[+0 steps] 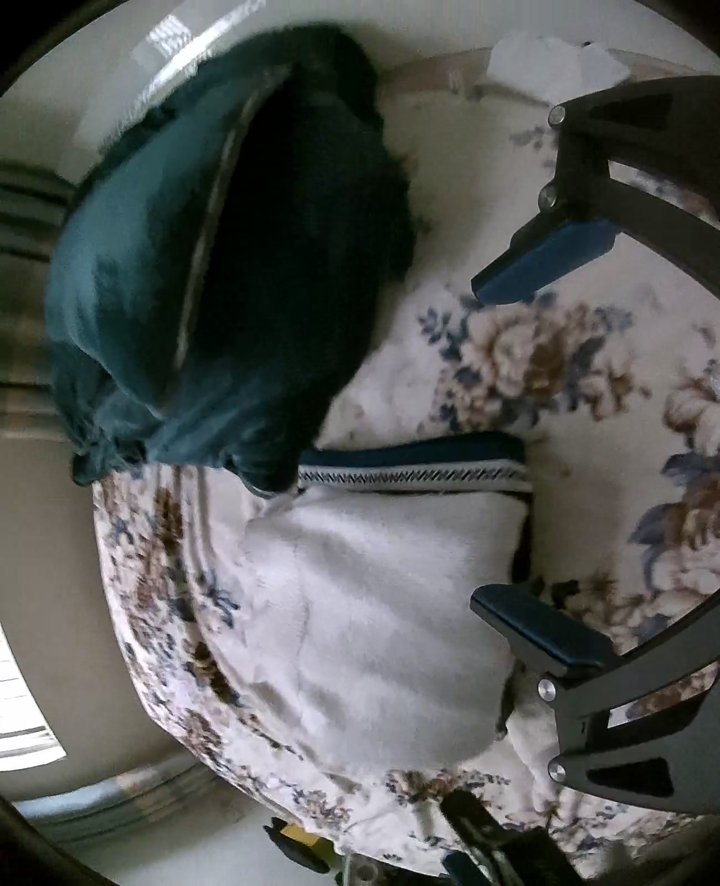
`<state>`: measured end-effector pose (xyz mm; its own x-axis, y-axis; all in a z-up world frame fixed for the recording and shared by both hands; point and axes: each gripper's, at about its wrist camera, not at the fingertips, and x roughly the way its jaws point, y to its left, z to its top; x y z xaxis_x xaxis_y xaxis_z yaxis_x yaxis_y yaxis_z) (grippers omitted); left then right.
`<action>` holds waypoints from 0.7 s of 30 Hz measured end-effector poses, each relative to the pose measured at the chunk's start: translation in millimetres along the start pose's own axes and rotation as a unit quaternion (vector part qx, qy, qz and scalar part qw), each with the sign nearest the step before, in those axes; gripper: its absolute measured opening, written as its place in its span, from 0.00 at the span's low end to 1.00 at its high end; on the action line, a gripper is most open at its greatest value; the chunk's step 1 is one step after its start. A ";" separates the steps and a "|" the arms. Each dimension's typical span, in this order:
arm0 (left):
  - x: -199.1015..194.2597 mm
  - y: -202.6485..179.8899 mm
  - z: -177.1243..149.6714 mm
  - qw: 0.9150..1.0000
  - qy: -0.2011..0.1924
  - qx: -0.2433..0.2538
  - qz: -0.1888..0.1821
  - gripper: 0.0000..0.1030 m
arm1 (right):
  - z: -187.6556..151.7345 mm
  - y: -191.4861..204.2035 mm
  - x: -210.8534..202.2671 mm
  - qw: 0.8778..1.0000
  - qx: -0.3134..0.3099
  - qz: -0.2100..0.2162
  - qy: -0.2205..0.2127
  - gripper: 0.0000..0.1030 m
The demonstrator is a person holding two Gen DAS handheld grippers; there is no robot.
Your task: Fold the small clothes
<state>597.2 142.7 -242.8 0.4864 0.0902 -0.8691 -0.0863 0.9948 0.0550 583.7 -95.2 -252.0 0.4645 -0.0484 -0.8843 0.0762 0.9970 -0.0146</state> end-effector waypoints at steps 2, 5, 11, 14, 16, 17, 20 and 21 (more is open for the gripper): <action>-30.4 0.2 -5.5 1.000 -0.008 -0.003 0.002 0.91 | -8.9 -6.1 -38.9 1.000 0.001 -0.006 -0.016 0.99; -77.9 -0.9 -15.4 1.000 -0.024 -0.002 0.008 0.91 | -19.4 -11.1 -95.4 0.999 -0.004 -0.012 -0.040 0.99; -179.8 -4.3 -40.4 0.998 -0.064 0.004 0.012 0.91 | -47.7 -24.7 -215.8 0.997 -0.004 -0.007 -0.082 0.99; -228.7 -6.9 -53.3 0.997 -0.081 0.009 0.009 0.91 | -62.3 -31.3 -273.4 0.995 -0.005 0.000 -0.105 0.99; -256.6 -7.9 -61.1 0.996 -0.092 0.010 0.009 0.91 | -73.2 -37.0 -310.9 0.993 -0.003 0.003 -0.122 0.99; -271.9 -8.6 -65.8 0.995 -0.097 0.010 0.008 0.91 | -79.2 -40.2 -329.6 0.992 -0.001 0.004 -0.129 0.99; -306.5 -8.8 -78.2 0.993 -0.116 0.008 0.014 0.91 | -94.9 -50.4 -376.8 0.990 0.005 0.013 -0.144 0.99; -317.3 -8.0 -82.7 0.993 -0.121 0.004 0.011 0.91 | -99.6 -53.0 -391.5 0.989 0.005 0.014 -0.149 0.99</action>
<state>371.6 102.1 -8.2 0.6793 0.1209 -0.7238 -0.0940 0.9925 0.0777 310.0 -123.0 48.5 0.7055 -0.0371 -0.7078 0.0674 0.9976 0.0148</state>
